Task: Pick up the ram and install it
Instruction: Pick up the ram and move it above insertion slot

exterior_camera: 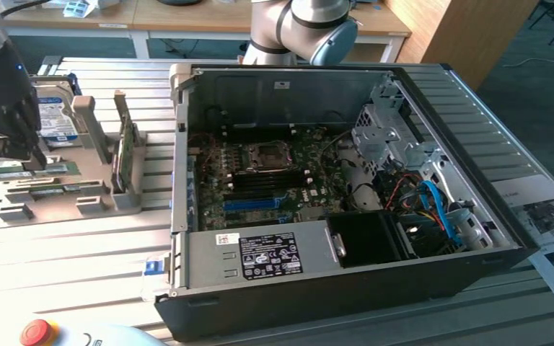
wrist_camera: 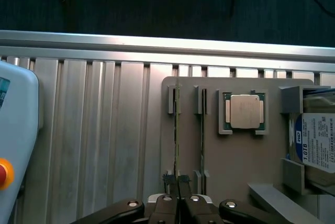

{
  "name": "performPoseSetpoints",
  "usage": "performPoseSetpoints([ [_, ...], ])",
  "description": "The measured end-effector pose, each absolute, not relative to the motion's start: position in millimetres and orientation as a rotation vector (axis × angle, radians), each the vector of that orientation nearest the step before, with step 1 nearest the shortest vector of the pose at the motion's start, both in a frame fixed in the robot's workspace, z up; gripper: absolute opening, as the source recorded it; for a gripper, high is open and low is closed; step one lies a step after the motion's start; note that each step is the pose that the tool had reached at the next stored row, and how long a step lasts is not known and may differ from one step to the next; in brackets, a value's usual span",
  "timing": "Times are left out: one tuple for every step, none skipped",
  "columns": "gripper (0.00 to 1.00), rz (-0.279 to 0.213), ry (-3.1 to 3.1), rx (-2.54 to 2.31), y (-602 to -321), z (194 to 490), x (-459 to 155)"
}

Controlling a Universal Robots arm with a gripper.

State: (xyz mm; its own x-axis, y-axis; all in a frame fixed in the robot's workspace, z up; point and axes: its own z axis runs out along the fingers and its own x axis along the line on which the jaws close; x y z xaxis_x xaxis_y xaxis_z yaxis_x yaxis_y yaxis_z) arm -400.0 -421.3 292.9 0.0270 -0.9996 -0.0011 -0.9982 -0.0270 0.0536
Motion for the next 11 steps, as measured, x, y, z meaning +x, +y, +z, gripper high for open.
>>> performPoseSetpoints([
  [0.12,-0.058,-2.164,2.223,-421,295,-400],
  [0.12,-0.057,-2.164,2.223,-421,296,-400],
  [0.12,-0.056,-2.163,2.222,-421,298,-400],
  [0.12,-0.055,-2.163,2.222,-421,300,-400],
  [0.12,-0.054,-2.162,2.221,-421,302,-400],
  [0.12,-0.053,-2.162,2.221,-421,304,-400],
  [0.12,-0.052,-2.161,2.220,-421,306,-400],
  [0.12,-0.050,-2.161,2.220,-421,307,-400],
  [0.12,-0.049,-2.160,2.219,-421,309,-400],
  [0.12,-0.048,-2.160,2.218,-421,310,-400],
  [0.12,-0.047,-2.159,2.218,-421,312,-400],
])
